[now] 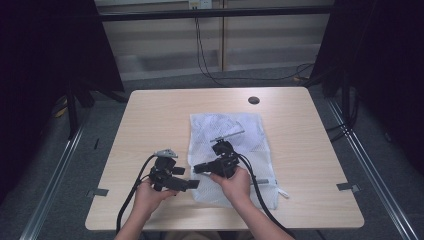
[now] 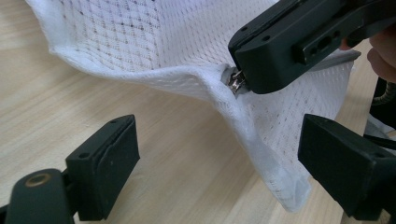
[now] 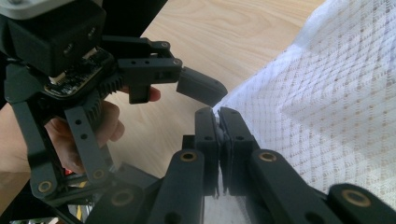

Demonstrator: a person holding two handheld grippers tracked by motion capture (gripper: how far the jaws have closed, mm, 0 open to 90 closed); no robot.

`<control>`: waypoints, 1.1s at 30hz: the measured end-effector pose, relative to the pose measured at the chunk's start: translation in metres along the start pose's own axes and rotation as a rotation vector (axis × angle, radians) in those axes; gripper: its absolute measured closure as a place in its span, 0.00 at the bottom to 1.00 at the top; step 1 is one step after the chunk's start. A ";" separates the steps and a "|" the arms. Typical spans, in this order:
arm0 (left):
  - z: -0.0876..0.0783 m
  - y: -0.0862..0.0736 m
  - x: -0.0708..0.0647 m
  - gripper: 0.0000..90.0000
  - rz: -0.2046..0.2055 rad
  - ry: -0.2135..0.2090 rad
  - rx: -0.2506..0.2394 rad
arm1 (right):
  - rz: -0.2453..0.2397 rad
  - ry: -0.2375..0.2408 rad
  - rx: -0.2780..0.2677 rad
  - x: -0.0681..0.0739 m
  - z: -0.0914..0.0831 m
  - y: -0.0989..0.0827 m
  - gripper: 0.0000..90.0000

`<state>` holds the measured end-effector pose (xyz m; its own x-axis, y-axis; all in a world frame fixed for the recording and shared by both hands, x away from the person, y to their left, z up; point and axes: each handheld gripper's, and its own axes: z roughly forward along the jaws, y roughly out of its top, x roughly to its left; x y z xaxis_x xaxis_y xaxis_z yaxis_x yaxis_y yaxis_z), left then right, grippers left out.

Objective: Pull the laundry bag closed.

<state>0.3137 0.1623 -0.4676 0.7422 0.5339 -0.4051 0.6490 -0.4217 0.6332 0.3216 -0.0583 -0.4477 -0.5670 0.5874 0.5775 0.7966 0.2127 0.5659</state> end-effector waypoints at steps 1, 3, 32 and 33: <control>0.001 0.000 0.000 0.14 -0.004 -0.003 -0.006 | 0.000 0.000 0.000 0.000 0.000 0.000 0.96; 0.002 0.000 -0.001 0.15 0.000 -0.013 -0.004 | 0.000 0.002 0.000 0.000 0.000 0.000 0.96; 0.020 0.004 -0.009 0.43 -0.036 -0.129 -0.013 | -0.007 0.001 -0.010 0.003 -0.005 0.003 0.96; 0.020 0.004 -0.009 0.43 -0.039 -0.131 -0.015 | -0.007 0.001 -0.010 0.003 -0.005 0.003 0.96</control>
<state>0.3125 0.1410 -0.4745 0.7328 0.4490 -0.5113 0.6756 -0.3908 0.6252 0.3211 -0.0596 -0.4419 -0.5724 0.5854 0.5741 0.7906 0.2083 0.5758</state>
